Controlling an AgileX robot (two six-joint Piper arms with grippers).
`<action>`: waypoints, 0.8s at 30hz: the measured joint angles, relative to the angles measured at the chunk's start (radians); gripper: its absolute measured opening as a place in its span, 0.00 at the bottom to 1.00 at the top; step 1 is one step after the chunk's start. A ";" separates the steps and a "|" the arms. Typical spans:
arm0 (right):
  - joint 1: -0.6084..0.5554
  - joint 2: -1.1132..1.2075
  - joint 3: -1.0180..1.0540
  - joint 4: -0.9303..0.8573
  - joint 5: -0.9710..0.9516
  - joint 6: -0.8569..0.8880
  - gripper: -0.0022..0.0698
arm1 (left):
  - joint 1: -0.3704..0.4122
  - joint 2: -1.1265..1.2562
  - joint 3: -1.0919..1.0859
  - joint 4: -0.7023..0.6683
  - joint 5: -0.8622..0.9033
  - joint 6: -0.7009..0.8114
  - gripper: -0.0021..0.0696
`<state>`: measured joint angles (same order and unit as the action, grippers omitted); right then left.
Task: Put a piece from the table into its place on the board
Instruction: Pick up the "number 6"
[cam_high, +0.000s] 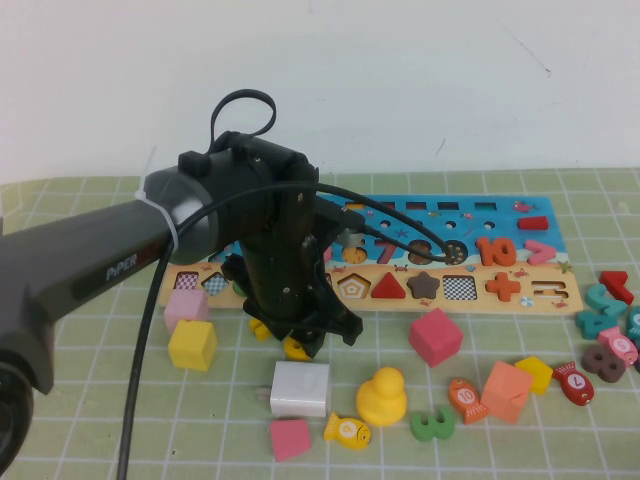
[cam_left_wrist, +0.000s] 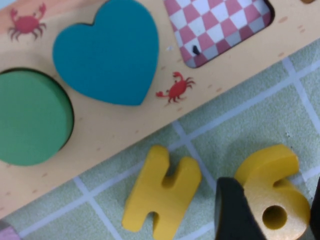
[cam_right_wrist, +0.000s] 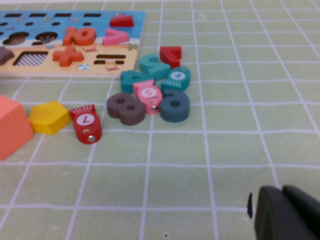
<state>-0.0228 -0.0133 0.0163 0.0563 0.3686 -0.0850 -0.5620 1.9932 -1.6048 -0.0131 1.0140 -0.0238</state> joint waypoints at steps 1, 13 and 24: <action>0.000 0.000 0.000 0.000 0.000 0.000 0.03 | 0.000 0.000 0.000 0.000 -0.002 0.001 0.45; 0.000 0.000 0.000 0.000 0.000 0.000 0.03 | 0.000 0.000 0.000 -0.005 -0.022 0.015 0.38; 0.000 0.000 0.000 0.000 0.000 0.000 0.03 | 0.000 0.000 -0.045 -0.081 -0.132 -0.028 0.38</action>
<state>-0.0228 -0.0133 0.0163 0.0563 0.3686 -0.0850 -0.5620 1.9932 -1.6497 -0.0942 0.8817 -0.0513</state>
